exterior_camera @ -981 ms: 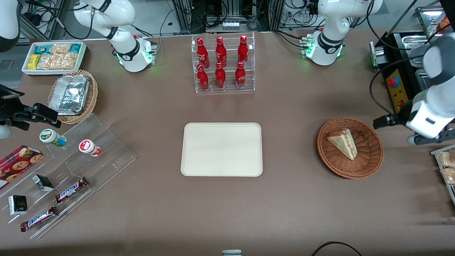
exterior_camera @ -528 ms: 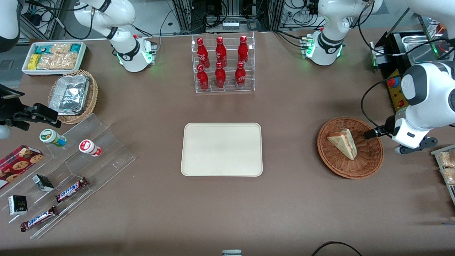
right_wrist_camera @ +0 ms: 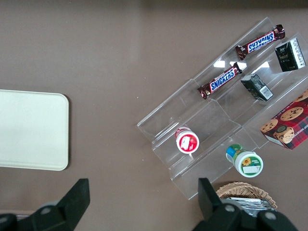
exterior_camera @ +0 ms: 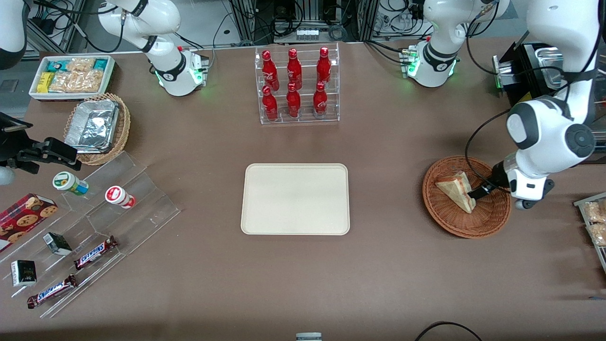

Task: Place sandwich from basket to tray
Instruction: 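Lower the left gripper and close it on the triangular sandwich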

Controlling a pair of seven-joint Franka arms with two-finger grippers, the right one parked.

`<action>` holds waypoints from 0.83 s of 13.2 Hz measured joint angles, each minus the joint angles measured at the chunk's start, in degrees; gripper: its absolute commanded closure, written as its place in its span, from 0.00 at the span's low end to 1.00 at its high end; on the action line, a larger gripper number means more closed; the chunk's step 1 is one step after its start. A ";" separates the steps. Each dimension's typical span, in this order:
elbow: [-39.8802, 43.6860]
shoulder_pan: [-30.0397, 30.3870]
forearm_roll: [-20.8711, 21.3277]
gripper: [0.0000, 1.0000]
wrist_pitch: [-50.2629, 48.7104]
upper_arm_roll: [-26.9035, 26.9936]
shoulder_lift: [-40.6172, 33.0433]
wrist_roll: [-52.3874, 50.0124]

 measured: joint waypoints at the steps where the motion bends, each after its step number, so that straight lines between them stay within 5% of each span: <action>1: -0.24 -0.12 -0.66 0.00 0.29 -0.04 0.69 -1.89; 5: -0.39 -3.68 -1.62 0.03 2.15 -0.49 4.34 -9.05; 8: -0.67 -4.43 -1.61 0.51 2.38 -0.48 5.67 -9.58; 11: -0.47 -4.42 -0.99 0.63 1.05 -0.39 5.24 -8.69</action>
